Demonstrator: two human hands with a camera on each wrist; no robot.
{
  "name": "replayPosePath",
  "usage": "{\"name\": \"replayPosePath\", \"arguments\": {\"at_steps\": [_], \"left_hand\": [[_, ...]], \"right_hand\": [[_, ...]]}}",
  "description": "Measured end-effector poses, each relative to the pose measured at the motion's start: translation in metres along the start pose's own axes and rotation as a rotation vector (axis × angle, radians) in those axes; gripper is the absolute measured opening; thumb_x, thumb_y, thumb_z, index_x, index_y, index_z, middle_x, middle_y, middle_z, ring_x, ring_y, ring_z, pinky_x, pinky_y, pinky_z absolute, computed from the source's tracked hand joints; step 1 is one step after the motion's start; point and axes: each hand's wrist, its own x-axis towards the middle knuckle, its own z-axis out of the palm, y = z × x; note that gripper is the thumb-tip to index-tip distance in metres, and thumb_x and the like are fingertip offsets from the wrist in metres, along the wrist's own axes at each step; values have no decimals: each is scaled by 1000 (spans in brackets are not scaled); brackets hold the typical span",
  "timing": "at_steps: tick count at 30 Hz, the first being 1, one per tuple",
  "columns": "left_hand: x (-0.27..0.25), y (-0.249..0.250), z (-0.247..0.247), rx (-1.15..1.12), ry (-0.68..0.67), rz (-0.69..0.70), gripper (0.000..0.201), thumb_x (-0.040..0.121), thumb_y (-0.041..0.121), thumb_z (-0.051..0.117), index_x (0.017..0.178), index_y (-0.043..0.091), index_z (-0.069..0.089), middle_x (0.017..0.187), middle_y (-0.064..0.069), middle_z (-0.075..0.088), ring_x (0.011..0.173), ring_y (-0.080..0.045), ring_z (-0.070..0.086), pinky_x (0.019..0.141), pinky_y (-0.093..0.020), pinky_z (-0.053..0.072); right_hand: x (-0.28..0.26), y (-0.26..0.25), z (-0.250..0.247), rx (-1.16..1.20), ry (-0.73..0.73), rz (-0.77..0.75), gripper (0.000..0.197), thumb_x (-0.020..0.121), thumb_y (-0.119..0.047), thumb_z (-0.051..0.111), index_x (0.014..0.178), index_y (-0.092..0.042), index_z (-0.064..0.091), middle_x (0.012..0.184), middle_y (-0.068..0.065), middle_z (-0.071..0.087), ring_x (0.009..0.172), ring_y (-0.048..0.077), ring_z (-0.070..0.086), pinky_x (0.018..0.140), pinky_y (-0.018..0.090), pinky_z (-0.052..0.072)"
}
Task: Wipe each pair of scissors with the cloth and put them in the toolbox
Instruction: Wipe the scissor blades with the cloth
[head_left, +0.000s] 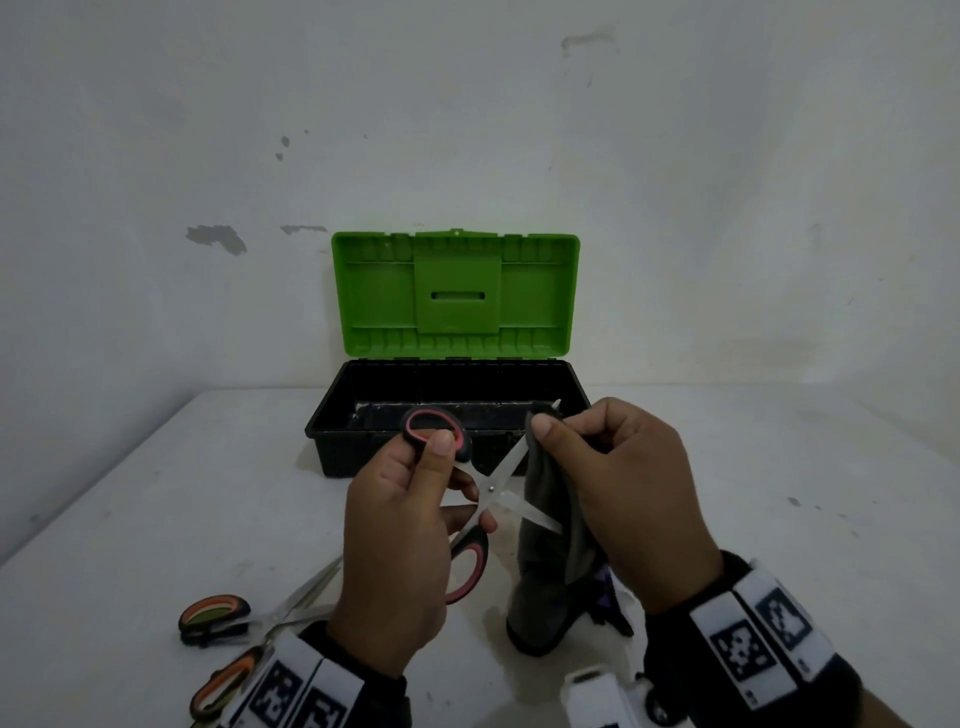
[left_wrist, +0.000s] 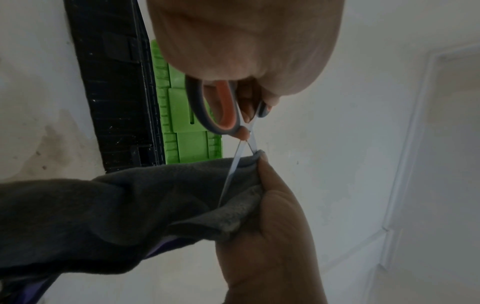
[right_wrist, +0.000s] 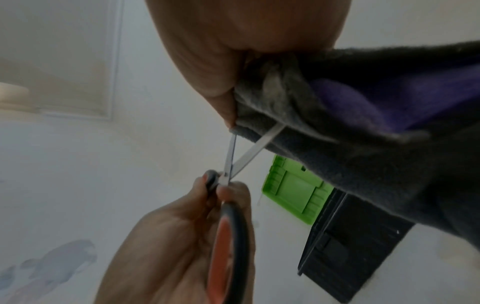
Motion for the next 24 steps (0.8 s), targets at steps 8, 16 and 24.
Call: {"name": "replayPosePath", "arguments": {"at_steps": [8, 16, 24], "left_hand": [[2, -2, -2, 29, -21, -33, 21, 97, 22, 53, 90, 11, 70, 77, -19, 60, 63, -30, 58, 48, -28, 52], [2, -4, 3, 313, -31, 301, 17, 96, 26, 51, 87, 19, 64, 66, -4, 61, 52, -20, 61, 49, -25, 54], [-5, -15, 4, 522, -63, 597, 19, 97, 34, 47, 96, 21, 62, 72, 7, 62, 58, -6, 64, 50, -11, 48]], "right_hand": [[16, 2, -9, 27, 26, 58, 27, 83, -29, 78, 64, -13, 67, 56, -3, 67, 49, 6, 58, 49, 19, 46], [4, -7, -10, -103, -53, -42, 20, 78, -30, 81, 66, -19, 69, 61, -9, 69, 52, 0, 60, 51, 11, 44], [-10, 8, 9, -183, -31, -64, 24, 80, -33, 80, 66, -20, 66, 60, -8, 65, 62, 5, 62, 53, 13, 45]]}}
